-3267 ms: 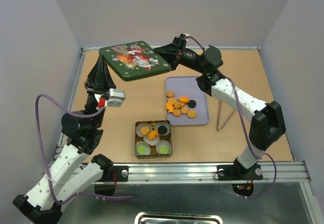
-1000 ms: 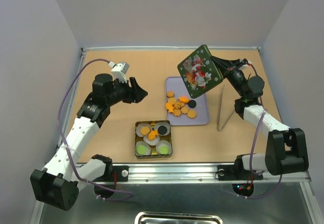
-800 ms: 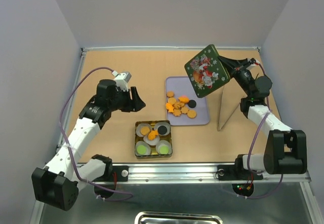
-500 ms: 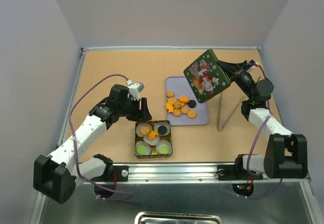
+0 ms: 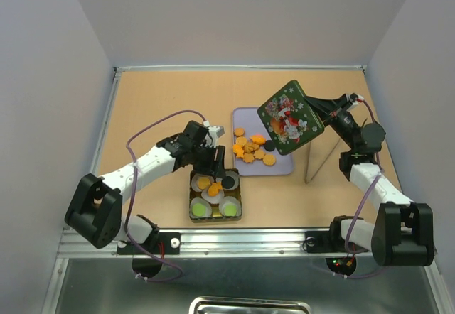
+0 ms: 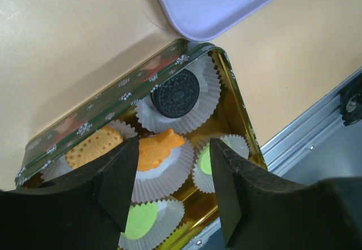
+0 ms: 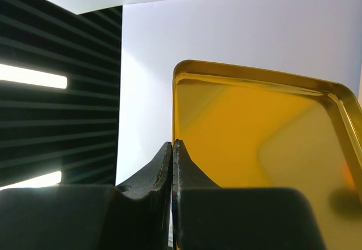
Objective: Pack the cookies
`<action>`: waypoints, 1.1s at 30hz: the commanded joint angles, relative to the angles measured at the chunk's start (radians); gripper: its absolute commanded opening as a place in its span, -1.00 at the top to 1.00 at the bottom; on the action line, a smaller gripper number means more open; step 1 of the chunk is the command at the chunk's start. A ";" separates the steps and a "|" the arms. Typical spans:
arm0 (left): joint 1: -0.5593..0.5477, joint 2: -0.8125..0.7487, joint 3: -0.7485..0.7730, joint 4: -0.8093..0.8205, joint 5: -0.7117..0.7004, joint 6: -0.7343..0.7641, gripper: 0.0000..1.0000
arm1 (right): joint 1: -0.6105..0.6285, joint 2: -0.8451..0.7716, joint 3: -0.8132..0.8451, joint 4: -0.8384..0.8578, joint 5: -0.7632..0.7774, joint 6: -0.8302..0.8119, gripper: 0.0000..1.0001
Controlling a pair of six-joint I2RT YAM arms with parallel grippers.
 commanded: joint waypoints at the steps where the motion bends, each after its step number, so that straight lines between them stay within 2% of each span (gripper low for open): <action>1: -0.029 0.051 0.050 0.034 -0.062 0.012 -0.26 | -0.004 -0.036 -0.026 0.068 -0.006 0.516 0.99; 16: -0.051 0.220 0.146 0.059 -0.162 -0.021 -0.26 | -0.005 -0.008 -0.001 0.068 -0.023 0.505 0.99; 24: -0.052 0.317 0.274 0.062 -0.162 -0.014 -0.26 | -0.005 0.015 0.008 0.069 -0.028 0.501 0.99; 33: -0.054 0.430 0.369 0.100 -0.092 -0.002 -0.25 | -0.005 0.041 0.016 0.071 -0.025 0.497 0.99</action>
